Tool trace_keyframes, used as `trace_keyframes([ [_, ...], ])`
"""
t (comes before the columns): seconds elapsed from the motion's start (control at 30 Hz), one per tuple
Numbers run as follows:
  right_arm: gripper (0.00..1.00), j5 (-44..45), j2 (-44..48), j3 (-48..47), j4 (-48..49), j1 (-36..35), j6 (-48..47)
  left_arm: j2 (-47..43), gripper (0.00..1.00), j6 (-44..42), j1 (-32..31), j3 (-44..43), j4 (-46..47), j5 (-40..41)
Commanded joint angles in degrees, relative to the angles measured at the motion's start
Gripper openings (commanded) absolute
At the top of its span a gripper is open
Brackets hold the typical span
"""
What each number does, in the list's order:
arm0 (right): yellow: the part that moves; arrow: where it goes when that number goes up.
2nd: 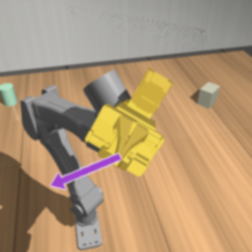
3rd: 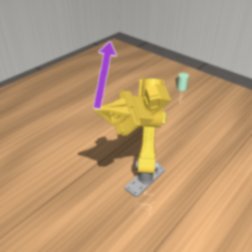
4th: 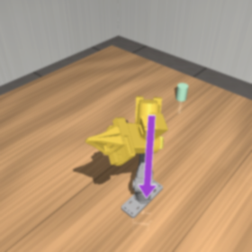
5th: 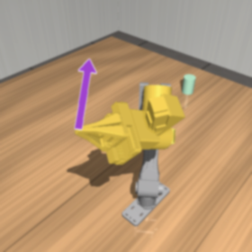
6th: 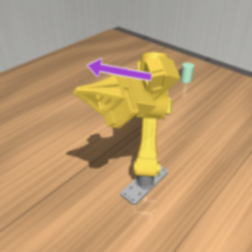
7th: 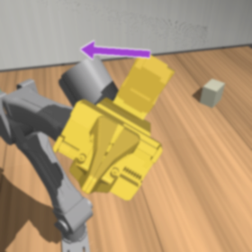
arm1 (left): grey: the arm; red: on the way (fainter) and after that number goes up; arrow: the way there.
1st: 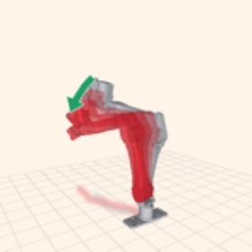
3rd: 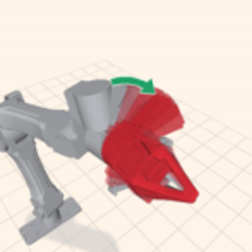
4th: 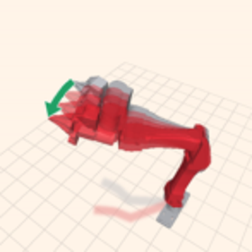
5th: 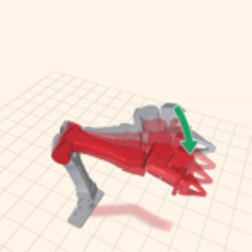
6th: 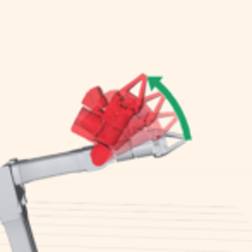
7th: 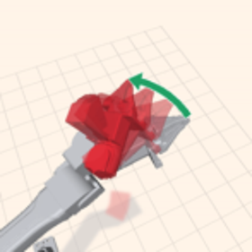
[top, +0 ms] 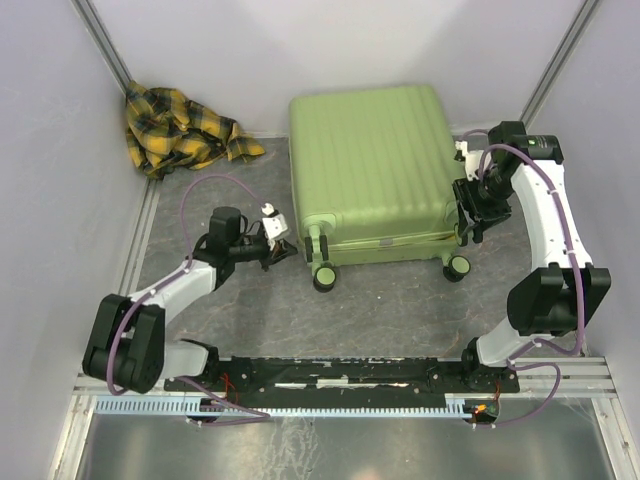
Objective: Pack the luggage
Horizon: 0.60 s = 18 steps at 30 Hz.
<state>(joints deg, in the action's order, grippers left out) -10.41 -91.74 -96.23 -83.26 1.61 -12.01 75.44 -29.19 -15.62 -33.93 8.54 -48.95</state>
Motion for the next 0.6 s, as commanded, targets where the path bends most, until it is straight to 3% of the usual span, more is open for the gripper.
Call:
trace_keyframes([
  [0.0, 0.02, -1.0, 0.5, -4.0, 3.9, 0.1, 1.9, -6.0, 0.03, -0.8, -3.9, 3.2, -2.1, -2.0],
  [0.4, 0.02, -3.8, 1.5, -2.6, 3.9, 0.1, 3.2, -10.4, 0.03, 18.5, -16.1, 11.6, 15.5, 13.1],
  [0.57, 0.02, -4.2, 1.7, -2.1, 4.1, 0.1, 3.3, -12.9, 0.03, 20.6, -21.8, 13.9, 19.2, 20.2],
])
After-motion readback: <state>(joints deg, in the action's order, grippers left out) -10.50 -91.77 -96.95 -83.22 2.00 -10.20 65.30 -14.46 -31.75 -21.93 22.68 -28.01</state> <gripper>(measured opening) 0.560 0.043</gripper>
